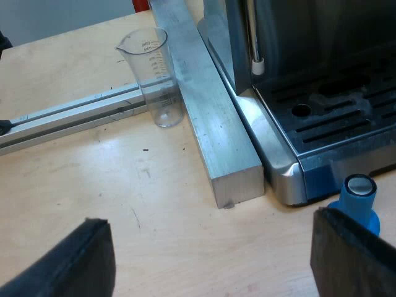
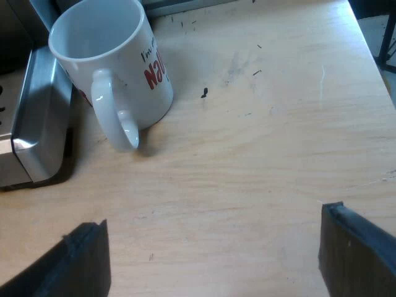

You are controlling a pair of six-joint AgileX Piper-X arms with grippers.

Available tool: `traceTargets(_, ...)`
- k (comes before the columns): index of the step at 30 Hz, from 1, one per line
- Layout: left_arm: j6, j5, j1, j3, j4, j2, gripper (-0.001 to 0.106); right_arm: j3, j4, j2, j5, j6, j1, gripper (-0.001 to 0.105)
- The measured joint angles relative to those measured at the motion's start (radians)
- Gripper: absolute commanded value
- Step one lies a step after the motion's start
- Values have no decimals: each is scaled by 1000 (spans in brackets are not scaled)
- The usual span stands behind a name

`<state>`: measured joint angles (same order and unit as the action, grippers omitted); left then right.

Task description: Put the handle in the coffee machine

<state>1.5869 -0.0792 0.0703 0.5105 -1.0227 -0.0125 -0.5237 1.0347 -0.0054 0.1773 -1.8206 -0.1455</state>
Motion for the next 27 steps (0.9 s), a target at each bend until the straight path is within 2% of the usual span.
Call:
traceTargets(15, 0, -7, 0, 0, 0, 0, 67, 0, 0, 0, 0, 0, 0, 71)
traceTargets(21, 0, -7, 6, 58, -3, 0, 67, -19, 2, 0, -6, 15, 0, 71)
traceTargets(27, 0, -7, 52, 124, 0, 0, 67, -162, 12, 99, -26, 23, 78, 71)
